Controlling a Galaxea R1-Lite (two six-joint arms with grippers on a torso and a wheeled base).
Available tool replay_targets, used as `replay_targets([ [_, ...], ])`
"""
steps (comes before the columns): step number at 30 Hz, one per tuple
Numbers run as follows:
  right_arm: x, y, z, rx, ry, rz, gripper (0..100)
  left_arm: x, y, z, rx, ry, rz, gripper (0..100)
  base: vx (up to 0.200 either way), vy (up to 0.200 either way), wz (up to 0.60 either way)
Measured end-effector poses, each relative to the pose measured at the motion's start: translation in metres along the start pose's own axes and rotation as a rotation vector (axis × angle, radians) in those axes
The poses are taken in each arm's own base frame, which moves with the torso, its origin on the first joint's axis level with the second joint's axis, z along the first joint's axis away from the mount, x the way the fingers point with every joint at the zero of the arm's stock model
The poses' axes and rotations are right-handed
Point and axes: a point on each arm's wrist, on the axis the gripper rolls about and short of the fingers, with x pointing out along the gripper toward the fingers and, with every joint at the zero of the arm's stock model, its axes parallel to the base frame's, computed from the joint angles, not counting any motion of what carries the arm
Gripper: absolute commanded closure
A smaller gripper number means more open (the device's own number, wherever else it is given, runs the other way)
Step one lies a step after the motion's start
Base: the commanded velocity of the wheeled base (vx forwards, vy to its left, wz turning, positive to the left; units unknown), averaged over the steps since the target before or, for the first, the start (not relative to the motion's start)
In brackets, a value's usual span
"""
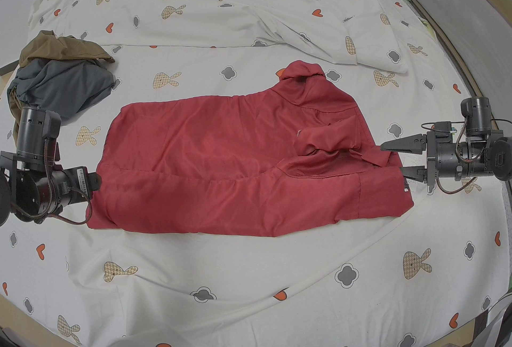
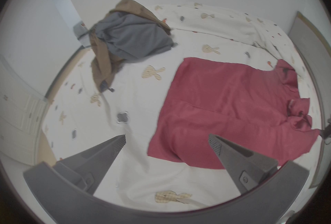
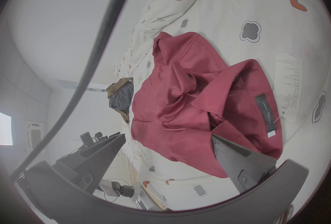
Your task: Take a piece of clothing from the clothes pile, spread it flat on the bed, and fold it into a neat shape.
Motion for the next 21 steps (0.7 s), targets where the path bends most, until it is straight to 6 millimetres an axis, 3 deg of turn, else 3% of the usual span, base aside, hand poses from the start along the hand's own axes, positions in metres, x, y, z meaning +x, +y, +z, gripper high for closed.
replay_targets([
  [8, -0.007, -0.025, 0.015, -0.021, -0.078, -0.032, 0, 0.003, 0.006, -0.005, -0.004, 0.122, -0.304, 0, 0.0, 0.0, 0.0],
  [14, -0.037, -0.05, 0.039, -0.092, -0.249, -0.071, 0, 0.006, 0.027, -0.012, 0.016, 0.182, -0.486, 0, 0.0, 0.0, 0.0],
  [21, -0.044, -0.074, 0.026, -0.033, -0.245, -0.096, 0, 0.009, 0.042, -0.02, -0.008, 0.221, -0.559, 0, 0.0, 0.0, 0.0],
])
